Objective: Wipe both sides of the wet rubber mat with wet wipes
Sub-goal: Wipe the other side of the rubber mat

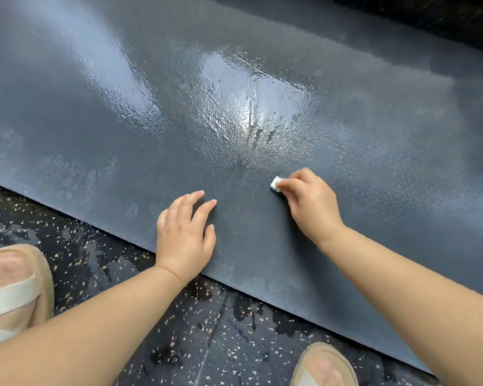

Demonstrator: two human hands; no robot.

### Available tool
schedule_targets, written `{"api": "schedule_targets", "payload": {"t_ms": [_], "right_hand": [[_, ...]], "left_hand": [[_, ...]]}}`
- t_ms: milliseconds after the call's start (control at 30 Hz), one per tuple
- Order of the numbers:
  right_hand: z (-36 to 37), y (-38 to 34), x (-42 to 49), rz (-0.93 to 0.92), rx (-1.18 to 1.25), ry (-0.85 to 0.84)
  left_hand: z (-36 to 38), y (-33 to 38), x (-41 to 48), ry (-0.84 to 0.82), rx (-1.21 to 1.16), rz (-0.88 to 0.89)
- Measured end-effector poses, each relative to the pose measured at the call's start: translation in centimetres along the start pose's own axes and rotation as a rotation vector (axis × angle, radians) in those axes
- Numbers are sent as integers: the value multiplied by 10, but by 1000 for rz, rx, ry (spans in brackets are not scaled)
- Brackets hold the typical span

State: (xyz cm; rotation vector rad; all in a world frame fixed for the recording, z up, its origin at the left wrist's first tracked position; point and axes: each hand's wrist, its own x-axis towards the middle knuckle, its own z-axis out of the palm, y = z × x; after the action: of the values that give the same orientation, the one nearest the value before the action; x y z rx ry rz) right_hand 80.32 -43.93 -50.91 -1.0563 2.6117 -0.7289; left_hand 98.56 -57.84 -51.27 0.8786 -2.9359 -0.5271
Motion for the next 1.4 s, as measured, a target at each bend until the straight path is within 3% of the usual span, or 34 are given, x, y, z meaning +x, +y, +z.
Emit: {"api": "schedule_targets", "payload": {"t_ms": [67, 133, 200, 267, 400, 600, 767, 933, 1167, 1267, 1400], "right_hand": [[5, -13, -32, -120, -3, -81], [7, -24, -60, -182, 17, -289], [3, -27, -67, -179, 23, -473], [-7, -27, -53, -127, 22, -501], [-41, -33, 2, 105, -6, -314], [-76, -49, 46, 357, -143, -297], [-64, -60, 53, 652, 58, -189], [-41, -41, 84, 864, 253, 161], [-24, 19, 148, 912, 195, 387], [-3, 24, 158, 931, 51, 411], [37, -23, 121, 592, -33, 373]], "left_hand": [[-2, -4, 18, -38, 19, 11], [-2, -10, 33, -174, 140, 2], [0, -19, 51, -273, 308, 46], [-3, -23, 74, -320, 370, 132], [-24, -20, 142, -390, 372, 260], [-45, -10, 219, -449, 316, 394], [-40, -19, 236, -493, 210, 347], [-32, -11, 259, -451, 138, 353], [-5, -15, 278, -311, 85, 338], [5, -19, 279, -219, 113, 359], [15, -3, 291, -124, 60, 342]]}}
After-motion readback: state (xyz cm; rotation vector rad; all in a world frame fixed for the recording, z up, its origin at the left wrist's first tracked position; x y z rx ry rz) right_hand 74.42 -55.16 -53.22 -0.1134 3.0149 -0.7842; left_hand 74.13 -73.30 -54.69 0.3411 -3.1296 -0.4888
